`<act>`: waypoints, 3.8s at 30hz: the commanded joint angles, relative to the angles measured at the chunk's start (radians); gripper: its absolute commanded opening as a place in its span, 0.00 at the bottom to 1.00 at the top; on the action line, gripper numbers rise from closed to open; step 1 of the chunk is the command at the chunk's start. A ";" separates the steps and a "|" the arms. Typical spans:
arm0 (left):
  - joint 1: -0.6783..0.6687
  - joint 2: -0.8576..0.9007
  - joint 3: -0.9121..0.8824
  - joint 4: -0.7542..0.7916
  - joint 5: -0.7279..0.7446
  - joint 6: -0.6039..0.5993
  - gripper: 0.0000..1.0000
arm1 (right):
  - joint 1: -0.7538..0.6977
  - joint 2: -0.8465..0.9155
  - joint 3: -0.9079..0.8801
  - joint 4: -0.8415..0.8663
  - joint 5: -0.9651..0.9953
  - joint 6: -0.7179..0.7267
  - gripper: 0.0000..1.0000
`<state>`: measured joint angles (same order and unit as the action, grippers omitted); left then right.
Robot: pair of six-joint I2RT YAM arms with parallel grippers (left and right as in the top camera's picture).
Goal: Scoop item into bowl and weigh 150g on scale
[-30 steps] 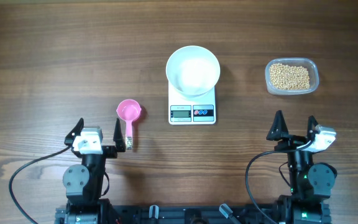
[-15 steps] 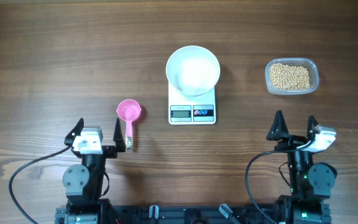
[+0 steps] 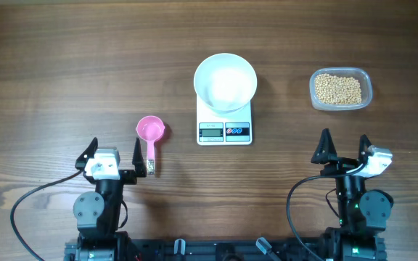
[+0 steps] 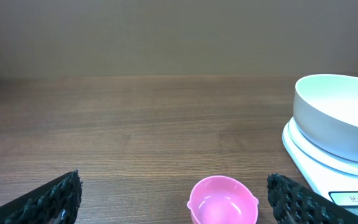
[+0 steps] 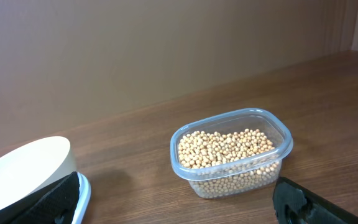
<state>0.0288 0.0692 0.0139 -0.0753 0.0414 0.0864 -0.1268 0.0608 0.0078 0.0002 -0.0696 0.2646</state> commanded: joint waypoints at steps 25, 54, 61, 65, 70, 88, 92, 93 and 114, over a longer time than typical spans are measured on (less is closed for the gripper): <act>-0.005 0.003 -0.008 0.026 0.254 -0.072 1.00 | 0.004 0.003 -0.003 0.001 0.010 0.000 1.00; -0.005 0.384 0.728 -0.413 0.571 -0.233 1.00 | 0.004 0.003 -0.003 0.001 0.010 0.000 1.00; -0.005 0.527 0.754 -0.525 0.725 -0.281 1.00 | 0.004 0.003 -0.003 0.001 0.010 0.000 1.00; -0.005 0.584 0.776 -0.535 0.723 -0.343 1.00 | 0.004 0.003 -0.003 0.001 0.010 0.000 1.00; -0.005 0.731 0.923 -0.692 0.615 -0.359 1.00 | 0.004 0.003 -0.003 0.001 0.010 0.000 1.00; -0.066 1.326 1.143 -1.066 0.353 -0.410 1.00 | 0.004 0.003 -0.003 0.001 0.010 0.001 1.00; -0.066 1.406 1.143 -1.055 0.364 -0.426 1.00 | 0.004 0.003 -0.003 0.001 0.010 0.000 1.00; -0.066 1.422 1.143 -1.057 0.381 -0.441 1.00 | 0.004 0.003 -0.003 0.001 0.010 0.000 1.00; -0.414 1.475 1.171 -0.822 0.495 -0.679 0.32 | 0.004 0.003 -0.003 0.001 0.010 0.000 1.00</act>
<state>-0.3370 1.5402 1.1557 -0.9325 0.5819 -0.4892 -0.1268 0.0620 0.0078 0.0002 -0.0696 0.2646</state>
